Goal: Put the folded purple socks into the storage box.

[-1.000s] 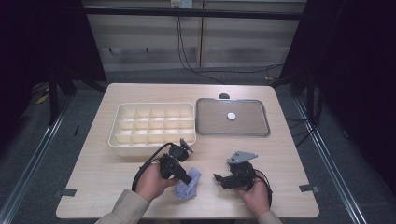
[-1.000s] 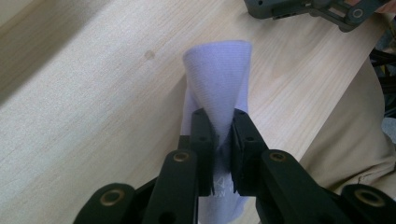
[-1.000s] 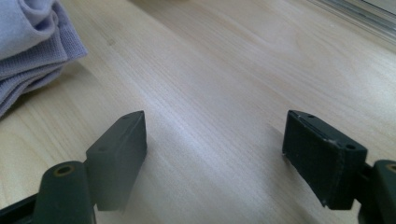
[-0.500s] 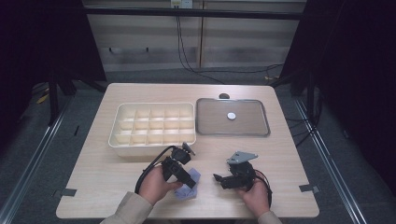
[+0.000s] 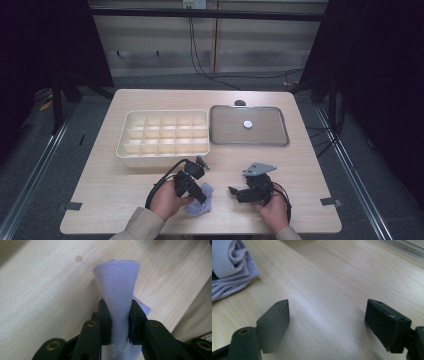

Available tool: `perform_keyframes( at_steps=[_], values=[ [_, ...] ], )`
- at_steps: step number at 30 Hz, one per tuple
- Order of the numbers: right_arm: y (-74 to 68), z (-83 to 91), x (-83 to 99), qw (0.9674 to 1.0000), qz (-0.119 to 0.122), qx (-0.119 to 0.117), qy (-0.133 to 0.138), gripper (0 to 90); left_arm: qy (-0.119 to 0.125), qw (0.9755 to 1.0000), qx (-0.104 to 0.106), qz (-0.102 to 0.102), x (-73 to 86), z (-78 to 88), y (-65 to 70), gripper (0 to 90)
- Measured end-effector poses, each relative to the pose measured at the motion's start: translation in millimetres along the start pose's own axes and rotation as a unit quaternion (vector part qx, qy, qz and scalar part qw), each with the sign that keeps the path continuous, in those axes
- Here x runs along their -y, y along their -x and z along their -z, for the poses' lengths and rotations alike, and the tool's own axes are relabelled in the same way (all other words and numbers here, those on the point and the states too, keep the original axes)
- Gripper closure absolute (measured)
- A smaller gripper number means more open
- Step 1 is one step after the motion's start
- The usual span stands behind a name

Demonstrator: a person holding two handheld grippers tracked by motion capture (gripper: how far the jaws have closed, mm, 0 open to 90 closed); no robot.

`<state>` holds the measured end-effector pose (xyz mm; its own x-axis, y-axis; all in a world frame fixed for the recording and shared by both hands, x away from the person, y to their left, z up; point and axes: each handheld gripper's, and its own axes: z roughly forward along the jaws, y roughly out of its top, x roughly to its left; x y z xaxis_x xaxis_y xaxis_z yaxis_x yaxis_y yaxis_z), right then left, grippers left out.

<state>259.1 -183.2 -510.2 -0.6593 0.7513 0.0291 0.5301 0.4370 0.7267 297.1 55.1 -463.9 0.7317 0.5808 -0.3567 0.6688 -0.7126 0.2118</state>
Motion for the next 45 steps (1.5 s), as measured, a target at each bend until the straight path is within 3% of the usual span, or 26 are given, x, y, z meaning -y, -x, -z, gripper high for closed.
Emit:
perform_keyframes(
  at_steps=[16, 45],
  values=[
    [-0.7, -1.3, -0.5, 1.0000, 0.007, -0.001, -0.001, 16.1, 0.004, 1.0000, 0.004, 0.005, -2.9, 32.6, -5.7, 76.0],
    [-1.4, -1.1, -0.4, 1.0000, 0.005, 0.000, -0.001, 16.1, 0.008, 0.9997, -0.017, 0.015, 1.4, 82.2, -23.4, 75.9]
  ],
)
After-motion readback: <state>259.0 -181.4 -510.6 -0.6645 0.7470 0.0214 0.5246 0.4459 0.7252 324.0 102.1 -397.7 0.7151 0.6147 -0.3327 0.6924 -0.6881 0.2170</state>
